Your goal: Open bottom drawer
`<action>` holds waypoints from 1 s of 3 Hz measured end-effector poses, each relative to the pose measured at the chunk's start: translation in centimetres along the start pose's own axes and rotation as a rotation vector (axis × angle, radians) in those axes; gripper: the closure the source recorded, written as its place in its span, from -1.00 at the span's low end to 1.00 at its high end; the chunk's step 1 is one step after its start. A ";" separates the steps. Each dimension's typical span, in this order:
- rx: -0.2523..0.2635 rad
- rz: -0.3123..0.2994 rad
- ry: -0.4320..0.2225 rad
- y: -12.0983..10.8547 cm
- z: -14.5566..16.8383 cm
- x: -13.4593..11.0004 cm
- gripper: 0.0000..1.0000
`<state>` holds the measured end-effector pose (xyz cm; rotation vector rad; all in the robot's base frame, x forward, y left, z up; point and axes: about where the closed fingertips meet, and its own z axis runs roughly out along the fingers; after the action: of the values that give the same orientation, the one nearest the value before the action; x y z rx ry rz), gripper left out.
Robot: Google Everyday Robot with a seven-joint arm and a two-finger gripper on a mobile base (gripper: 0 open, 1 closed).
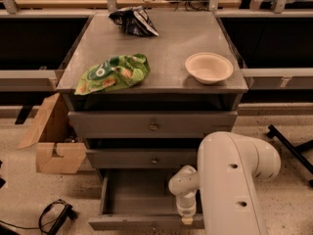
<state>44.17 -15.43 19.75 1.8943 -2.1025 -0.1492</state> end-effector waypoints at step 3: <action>-0.008 0.001 -0.006 0.6 0.5 0.4 -1.00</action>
Offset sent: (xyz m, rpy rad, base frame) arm 0.0000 0.0000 0.0000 0.0000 0.0000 0.0000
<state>43.45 -15.81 19.48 1.8902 -2.1043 -0.1629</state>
